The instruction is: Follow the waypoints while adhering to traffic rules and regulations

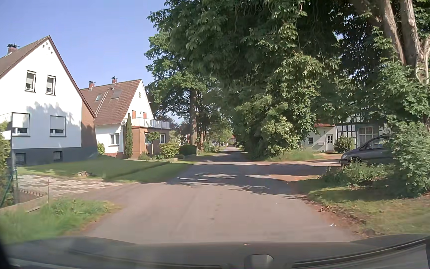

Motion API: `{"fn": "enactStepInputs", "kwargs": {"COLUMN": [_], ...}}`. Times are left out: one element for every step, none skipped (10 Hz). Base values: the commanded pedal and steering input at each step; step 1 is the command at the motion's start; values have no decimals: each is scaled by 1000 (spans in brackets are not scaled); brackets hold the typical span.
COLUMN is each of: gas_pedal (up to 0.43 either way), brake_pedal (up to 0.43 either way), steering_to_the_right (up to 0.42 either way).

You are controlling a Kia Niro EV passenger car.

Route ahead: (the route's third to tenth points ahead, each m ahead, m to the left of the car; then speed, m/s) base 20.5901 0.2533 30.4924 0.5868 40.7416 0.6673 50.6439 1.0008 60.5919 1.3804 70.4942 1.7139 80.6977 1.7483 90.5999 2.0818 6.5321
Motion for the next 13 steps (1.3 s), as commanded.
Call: {"fn": "enactStepInputs", "kwargs": {"gas_pedal": [138, 138, 150, 150, 150, 150, 157, 157, 157, 157, 157, 157, 157], "brake_pedal": [6, 6, 6, 6, 6, 6, 6, 6, 6, 6, 6, 6, 6], "steering_to_the_right": [-8, -7, -7, -5, -4, -4, -4, -4, -4, -4, -3, -3, -3]}}
